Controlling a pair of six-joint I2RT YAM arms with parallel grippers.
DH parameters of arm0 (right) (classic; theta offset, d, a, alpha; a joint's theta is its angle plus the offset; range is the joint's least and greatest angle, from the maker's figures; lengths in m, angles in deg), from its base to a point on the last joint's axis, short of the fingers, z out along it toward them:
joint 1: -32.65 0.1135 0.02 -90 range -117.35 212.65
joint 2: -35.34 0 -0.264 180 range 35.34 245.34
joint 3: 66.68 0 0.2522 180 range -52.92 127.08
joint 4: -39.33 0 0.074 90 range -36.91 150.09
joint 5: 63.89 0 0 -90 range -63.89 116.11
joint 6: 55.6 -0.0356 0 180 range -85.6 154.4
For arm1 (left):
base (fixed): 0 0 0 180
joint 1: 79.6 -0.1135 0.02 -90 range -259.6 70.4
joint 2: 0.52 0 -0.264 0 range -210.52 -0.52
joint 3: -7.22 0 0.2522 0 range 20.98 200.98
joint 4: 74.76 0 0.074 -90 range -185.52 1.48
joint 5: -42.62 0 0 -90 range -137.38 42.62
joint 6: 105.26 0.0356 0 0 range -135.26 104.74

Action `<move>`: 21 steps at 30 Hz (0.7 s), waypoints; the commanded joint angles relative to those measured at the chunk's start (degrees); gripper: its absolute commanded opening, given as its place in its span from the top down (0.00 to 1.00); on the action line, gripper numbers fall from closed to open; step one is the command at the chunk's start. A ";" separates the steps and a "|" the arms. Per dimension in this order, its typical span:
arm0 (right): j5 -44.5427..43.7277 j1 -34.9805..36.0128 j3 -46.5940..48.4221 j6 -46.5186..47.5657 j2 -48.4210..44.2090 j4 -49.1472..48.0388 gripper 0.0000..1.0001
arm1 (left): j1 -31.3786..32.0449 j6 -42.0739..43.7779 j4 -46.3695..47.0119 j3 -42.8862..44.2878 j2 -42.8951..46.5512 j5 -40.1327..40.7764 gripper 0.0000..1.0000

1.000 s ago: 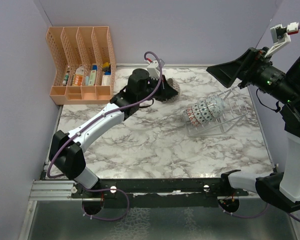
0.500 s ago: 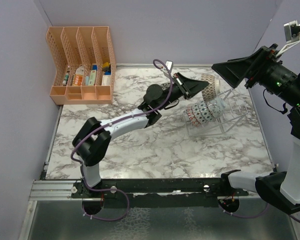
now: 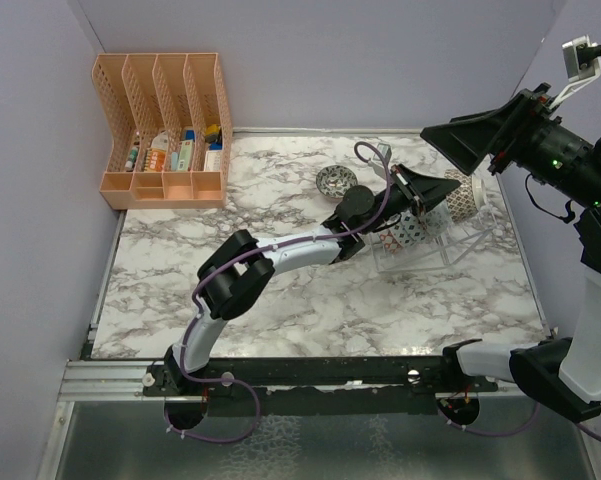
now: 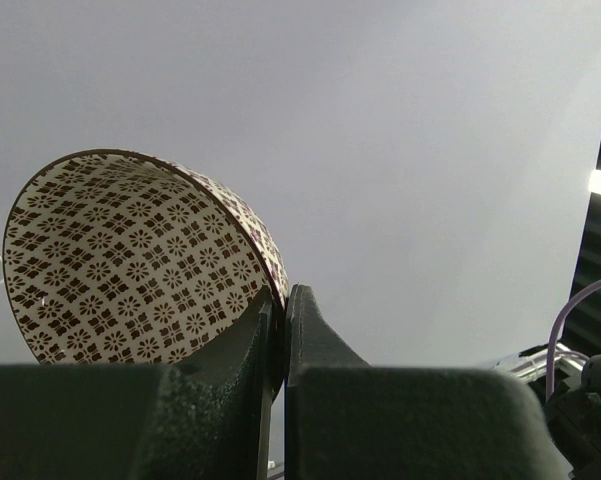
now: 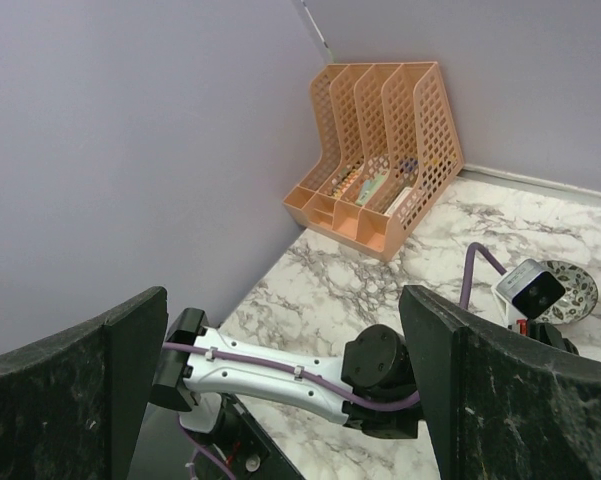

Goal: Load the bowls into the dish rack

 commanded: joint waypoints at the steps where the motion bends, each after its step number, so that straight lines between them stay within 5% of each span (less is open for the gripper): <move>1: 1.68 -0.22 0.55 1.35 -0.39 1.65 0.01 | -0.20 -2.88 4.96 3.60 -1.44 4.51 1.00; 21: -0.77 -0.22 -0.83 2.46 -1.54 3.41 0.01 | -1.22 -6.93 1.09 7.75 -7.80 5.06 1.00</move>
